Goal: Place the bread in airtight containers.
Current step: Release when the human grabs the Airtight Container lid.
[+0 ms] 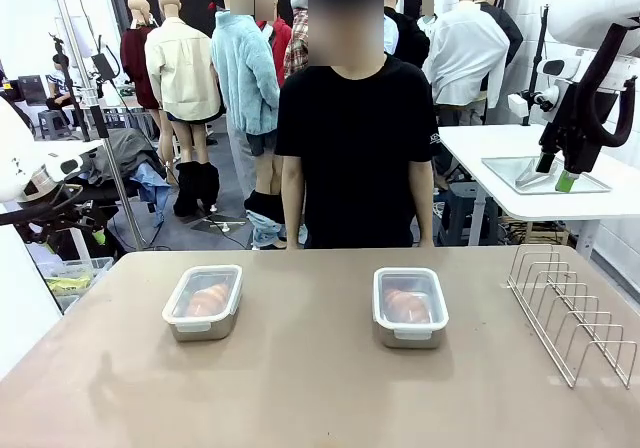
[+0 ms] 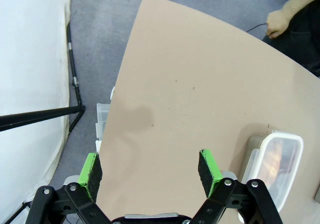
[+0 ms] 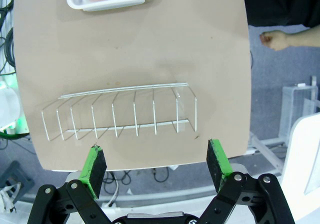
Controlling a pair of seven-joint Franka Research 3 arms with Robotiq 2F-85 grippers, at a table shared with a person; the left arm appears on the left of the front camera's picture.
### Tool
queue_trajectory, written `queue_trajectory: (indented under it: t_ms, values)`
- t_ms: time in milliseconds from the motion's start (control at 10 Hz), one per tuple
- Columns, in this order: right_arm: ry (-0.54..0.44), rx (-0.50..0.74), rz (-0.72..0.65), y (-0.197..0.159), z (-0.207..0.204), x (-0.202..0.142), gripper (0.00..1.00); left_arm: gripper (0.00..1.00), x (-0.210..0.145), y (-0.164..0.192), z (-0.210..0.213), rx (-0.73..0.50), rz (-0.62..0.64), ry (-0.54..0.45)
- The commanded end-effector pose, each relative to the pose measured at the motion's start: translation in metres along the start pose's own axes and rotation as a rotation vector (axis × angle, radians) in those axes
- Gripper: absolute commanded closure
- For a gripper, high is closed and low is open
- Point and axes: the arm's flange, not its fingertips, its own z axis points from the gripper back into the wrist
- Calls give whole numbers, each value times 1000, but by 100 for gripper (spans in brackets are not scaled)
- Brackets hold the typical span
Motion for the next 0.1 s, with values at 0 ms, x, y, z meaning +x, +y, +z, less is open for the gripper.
queue_trajectory:
  t_ms: [0]
  values:
    - [18, 12, -15, 0, 0, 2, 0, 0, 0, 1, 2, 9, -4, -7]
